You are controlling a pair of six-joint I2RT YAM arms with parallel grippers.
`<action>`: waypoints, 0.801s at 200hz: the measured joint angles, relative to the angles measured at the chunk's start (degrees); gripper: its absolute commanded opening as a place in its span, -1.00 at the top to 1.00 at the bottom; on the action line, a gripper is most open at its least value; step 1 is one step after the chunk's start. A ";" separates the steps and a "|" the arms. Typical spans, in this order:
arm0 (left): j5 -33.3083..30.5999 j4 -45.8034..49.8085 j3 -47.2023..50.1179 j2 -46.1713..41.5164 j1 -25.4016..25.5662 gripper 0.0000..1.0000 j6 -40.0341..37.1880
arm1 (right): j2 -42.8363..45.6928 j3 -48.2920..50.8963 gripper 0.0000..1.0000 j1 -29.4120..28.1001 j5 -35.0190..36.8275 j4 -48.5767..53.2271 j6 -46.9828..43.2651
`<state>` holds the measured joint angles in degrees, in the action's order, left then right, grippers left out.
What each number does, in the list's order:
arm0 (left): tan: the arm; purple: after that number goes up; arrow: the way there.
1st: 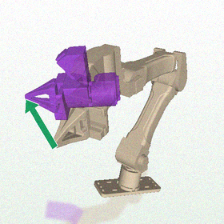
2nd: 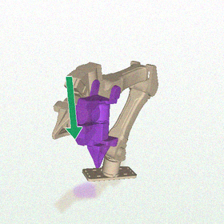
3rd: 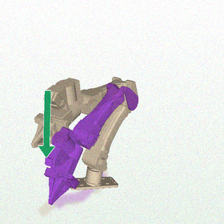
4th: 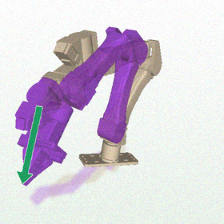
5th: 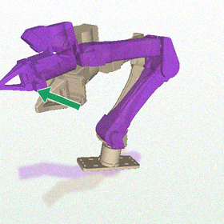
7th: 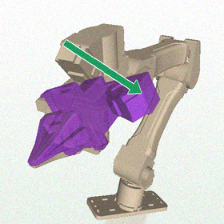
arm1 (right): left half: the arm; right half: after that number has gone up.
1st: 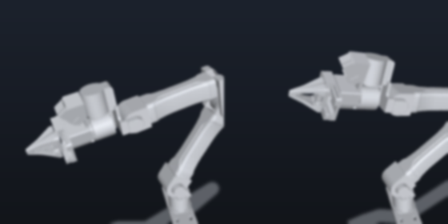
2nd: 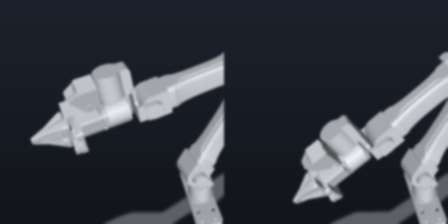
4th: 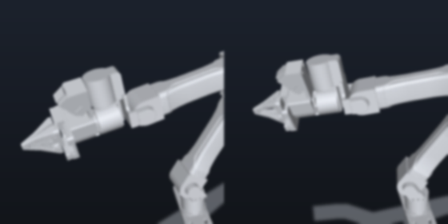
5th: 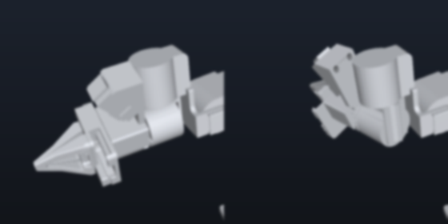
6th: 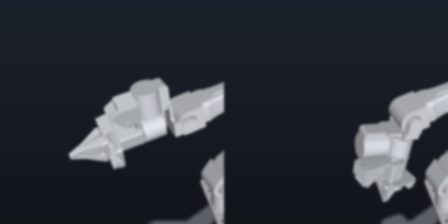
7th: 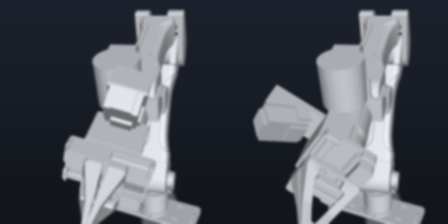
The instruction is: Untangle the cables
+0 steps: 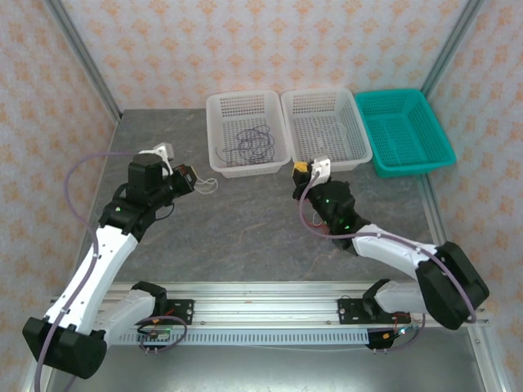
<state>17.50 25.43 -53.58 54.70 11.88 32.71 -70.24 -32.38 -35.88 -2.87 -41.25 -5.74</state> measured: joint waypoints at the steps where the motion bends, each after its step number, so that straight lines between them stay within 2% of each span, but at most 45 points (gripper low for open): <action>1: 0.11 -0.07 0.09 0.00 0.00 1.00 0.00 | 0.11 -0.09 1.00 0.00 -0.13 0.15 -0.02; 10: 0.87 -0.50 0.55 -0.22 0.00 1.00 0.02 | 1.09 -1.51 0.79 0.07 -3.02 1.62 -0.26; 25: 2.21 -2.10 0.55 -0.68 0.00 1.00 0.00 | 1.40 -4.63 0.11 -0.20 -10.47 4.44 -0.13; 49: 4.28 -4.63 0.55 -0.96 0.13 1.00 0.07 | -0.42 -9.81 -0.44 -3.98 -18.16 7.10 -0.48; 64: 4.94 -6.01 0.74 -0.96 0.68 1.00 0.24 | -2.91 -12.55 -0.59 -8.28 -21.31 7.48 -2.64; 94: 5.97 -7.41 0.83 -0.92 3.28 1.00 0.20 | -10.03 -16.44 -0.63 -14.51 -26.45 7.61 -8.50; 117: 6.54 -7.91 0.83 -0.74 4.85 1.00 -0.02 | -15.91 -19.17 -0.56 -15.21 -27.32 7.85 -13.27; 131: 7.15 -8.13 0.81 -0.31 5.73 1.00 -0.66 | -19.12 -20.65 -0.37 -15.19 -25.49 7.82 -15.41; 139: 7.52 -8.17 0.81 0.00 6.23 1.00 -1.25 | -20.90 -21.55 -0.05 -15.19 -23.96 7.80 -16.61; 152: 8.04 -8.17 0.81 0.48 7.26 1.00 -2.32 | -22.88 -22.29 0.67 -15.19 -22.14 7.82 -17.92; 156: 8.07 -8.17 0.79 0.57 7.48 0.99 -2.69 | -23.04 -22.32 0.97 -15.19 -21.86 7.82 -18.08; 160: 8.09 -8.15 0.76 0.59 7.72 0.98 -2.89 | -23.19 -22.32 1.00 -15.19 -21.53 7.85 -18.12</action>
<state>25.58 17.28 -52.82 55.29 19.59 29.82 -93.43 -54.70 -51.07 -24.40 -33.41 -23.86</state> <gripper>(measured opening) 0.044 0.343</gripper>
